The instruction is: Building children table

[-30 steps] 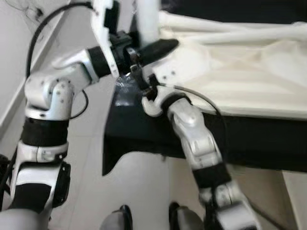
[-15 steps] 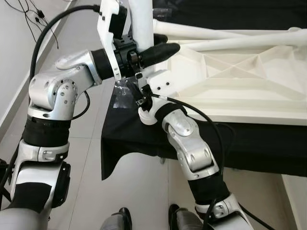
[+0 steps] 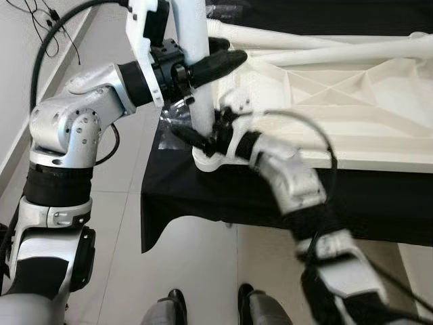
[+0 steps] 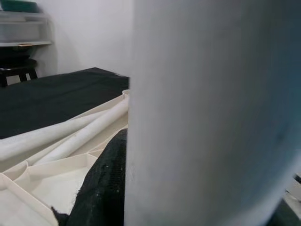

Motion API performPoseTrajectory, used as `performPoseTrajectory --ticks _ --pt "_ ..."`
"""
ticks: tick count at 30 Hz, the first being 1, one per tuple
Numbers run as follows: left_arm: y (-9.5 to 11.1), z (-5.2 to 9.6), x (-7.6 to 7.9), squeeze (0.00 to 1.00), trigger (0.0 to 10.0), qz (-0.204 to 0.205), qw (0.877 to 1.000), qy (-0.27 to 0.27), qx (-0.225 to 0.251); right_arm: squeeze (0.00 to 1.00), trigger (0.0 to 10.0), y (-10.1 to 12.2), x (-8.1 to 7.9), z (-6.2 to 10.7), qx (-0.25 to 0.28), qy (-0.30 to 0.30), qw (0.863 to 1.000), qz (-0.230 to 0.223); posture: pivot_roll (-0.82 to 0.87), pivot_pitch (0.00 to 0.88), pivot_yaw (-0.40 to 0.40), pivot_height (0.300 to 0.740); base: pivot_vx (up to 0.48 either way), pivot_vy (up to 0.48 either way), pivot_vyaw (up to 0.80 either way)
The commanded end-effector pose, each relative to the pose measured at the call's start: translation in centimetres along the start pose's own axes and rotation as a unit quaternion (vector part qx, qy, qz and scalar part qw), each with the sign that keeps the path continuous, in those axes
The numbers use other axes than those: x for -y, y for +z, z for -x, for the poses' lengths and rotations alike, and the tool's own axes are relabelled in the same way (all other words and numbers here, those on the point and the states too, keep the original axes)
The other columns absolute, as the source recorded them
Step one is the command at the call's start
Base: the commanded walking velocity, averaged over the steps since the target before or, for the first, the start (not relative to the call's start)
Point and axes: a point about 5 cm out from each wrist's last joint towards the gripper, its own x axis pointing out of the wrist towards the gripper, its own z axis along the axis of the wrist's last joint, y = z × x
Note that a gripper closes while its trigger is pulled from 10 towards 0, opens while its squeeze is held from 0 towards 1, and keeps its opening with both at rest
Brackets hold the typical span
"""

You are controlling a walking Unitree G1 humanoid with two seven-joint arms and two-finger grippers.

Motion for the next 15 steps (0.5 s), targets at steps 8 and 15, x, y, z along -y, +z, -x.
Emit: performPoseTrajectory --ticks 8,15 --pt "-1.2 -0.6 1.0 0.0 0.0 0.026 0.998 -0.048 -0.019 0.0 0.5 -0.6 -0.8 -1.3 -0.013 0.152 0.988 -0.015 0.05 0.272 0.039 0.74 0.0 0.0 0.0" --pt "-1.3 -0.7 1.2 0.0 0.0 0.024 0.998 -0.057 -0.024 0.0 0.0 -1.0 -0.6 -1.7 -0.002 0.152 0.988 -0.022 0.04 0.273 0.045 0.74 0.0 0.0 0.0"
